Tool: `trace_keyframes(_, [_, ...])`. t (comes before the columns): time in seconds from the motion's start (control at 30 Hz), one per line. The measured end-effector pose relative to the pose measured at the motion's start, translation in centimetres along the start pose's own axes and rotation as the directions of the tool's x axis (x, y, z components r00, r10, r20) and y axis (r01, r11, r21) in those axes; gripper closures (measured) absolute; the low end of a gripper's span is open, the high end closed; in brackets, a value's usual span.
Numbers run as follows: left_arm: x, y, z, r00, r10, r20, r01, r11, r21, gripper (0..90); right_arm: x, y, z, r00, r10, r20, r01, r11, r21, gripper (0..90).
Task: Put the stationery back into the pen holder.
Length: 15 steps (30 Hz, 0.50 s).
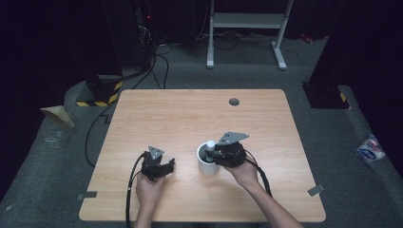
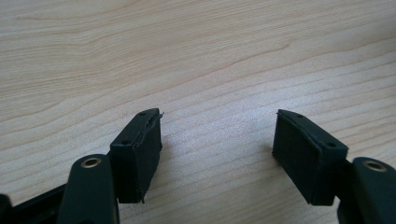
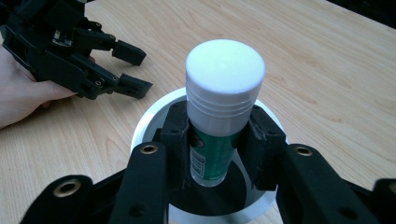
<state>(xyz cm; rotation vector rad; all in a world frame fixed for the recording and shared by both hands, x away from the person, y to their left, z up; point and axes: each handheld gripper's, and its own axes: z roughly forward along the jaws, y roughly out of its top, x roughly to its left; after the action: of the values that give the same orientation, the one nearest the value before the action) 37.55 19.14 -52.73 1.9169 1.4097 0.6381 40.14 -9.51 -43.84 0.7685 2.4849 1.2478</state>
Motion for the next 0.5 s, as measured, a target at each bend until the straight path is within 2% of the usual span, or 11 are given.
trace_keyframes(0.5, [0.00,0.00,0.00,1.0000,0.000,0.000,0.000,1.0000,-0.001,32.7,-0.11,-0.44,0.48,1.0000,0.005,-0.001,-0.005,1.000,0.022,64.1])
